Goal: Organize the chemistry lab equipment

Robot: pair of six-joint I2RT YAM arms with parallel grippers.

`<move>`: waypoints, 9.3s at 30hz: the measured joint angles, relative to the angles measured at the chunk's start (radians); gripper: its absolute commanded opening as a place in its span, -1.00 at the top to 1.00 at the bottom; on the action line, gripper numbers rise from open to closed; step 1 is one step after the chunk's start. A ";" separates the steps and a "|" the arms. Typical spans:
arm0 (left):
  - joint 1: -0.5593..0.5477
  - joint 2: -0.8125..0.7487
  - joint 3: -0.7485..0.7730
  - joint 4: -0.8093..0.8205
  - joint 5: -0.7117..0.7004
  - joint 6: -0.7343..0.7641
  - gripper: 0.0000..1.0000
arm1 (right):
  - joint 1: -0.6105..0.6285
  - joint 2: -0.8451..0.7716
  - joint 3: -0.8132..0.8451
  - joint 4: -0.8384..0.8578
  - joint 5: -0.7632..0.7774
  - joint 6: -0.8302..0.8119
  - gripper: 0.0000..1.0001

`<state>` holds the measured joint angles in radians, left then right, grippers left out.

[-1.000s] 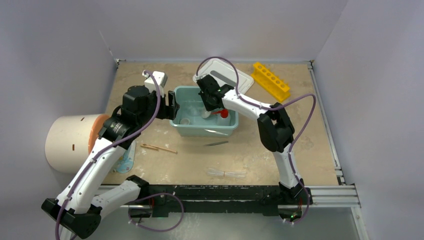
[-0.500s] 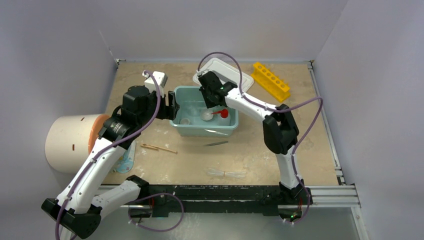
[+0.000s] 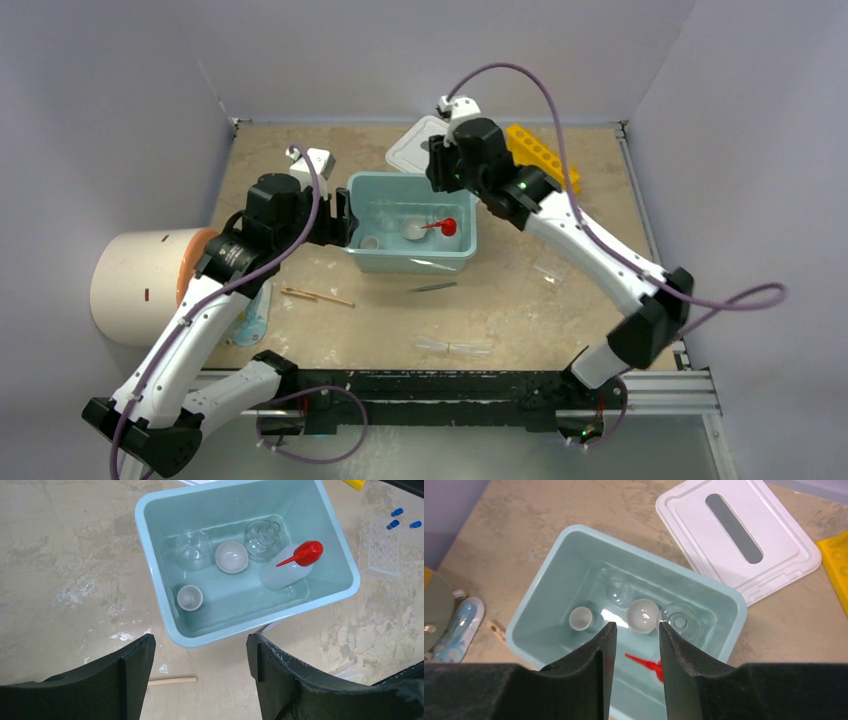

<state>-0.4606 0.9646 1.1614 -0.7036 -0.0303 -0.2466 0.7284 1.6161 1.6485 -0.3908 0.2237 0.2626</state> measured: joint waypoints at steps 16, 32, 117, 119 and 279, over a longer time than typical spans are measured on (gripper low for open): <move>0.000 -0.001 0.021 -0.039 0.019 -0.079 -0.35 | 0.037 -0.560 -0.694 0.145 -0.349 0.086 -0.17; 0.000 -0.112 0.054 -0.092 0.057 -0.159 -0.36 | 0.341 -0.378 -0.903 0.284 -0.311 0.147 -0.22; 0.000 -0.144 -0.031 -0.064 0.079 -0.077 -0.40 | 0.182 0.031 0.095 0.113 0.102 -0.179 1.00; 0.000 -0.144 -0.031 -0.064 0.079 -0.084 -0.41 | 0.154 0.076 0.100 0.127 0.060 -0.195 1.00; 0.399 0.187 -0.277 -0.055 -0.128 -0.768 1.00 | 0.116 -0.498 -0.512 0.318 -0.163 0.002 -0.52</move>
<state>-0.0620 1.1511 0.8848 -0.7589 -0.1581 -1.0149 0.8448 1.1183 1.1366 -0.0727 0.0612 0.2649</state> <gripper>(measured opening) 0.205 0.762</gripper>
